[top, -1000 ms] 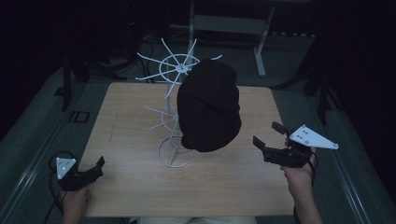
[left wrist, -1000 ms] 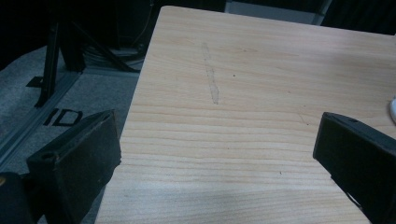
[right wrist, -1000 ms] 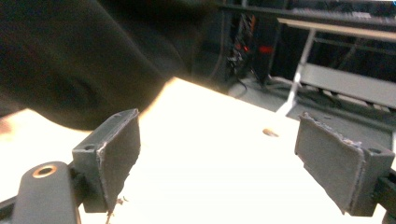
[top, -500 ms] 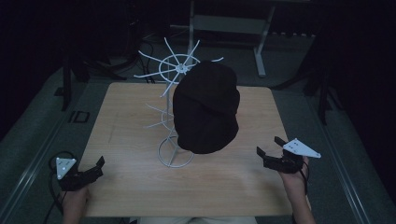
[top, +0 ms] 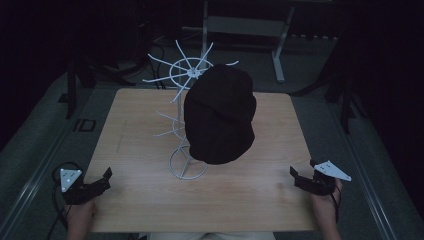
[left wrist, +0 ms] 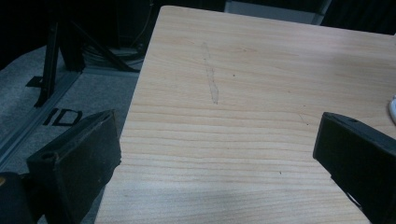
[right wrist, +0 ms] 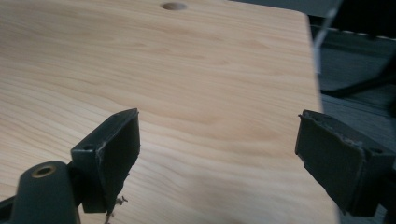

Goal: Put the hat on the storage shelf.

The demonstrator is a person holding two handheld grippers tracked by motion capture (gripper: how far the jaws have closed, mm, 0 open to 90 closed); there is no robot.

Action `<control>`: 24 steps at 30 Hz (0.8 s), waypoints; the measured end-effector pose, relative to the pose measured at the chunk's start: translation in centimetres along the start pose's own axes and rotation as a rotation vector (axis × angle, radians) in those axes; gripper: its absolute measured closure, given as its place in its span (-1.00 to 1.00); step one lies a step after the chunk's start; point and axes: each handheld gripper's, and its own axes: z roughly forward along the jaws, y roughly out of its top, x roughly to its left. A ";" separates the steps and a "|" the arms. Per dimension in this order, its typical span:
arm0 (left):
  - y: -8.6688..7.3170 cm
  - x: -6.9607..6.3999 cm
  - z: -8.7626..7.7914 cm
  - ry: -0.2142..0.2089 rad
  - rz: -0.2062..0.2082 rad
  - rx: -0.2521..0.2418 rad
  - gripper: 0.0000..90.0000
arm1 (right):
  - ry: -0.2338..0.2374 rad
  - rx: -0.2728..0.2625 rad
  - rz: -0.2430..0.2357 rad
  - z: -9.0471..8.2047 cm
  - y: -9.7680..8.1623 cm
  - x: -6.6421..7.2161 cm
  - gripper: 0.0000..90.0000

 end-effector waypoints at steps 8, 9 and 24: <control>0.0 0.0 0.0 0.001 -0.001 0.001 -0.97 | -0.084 0.042 0.098 -0.8 -1.7 -1.5 -0.69; 0.0 0.0 0.0 0.001 -0.001 0.001 -0.97 | -0.109 0.044 0.100 -0.8 -1.8 -1.6 -0.69; 0.0 0.1 0.0 -0.001 -0.007 0.000 -0.97 | -0.264 0.020 0.105 -1.0 -2.0 -2.0 -0.67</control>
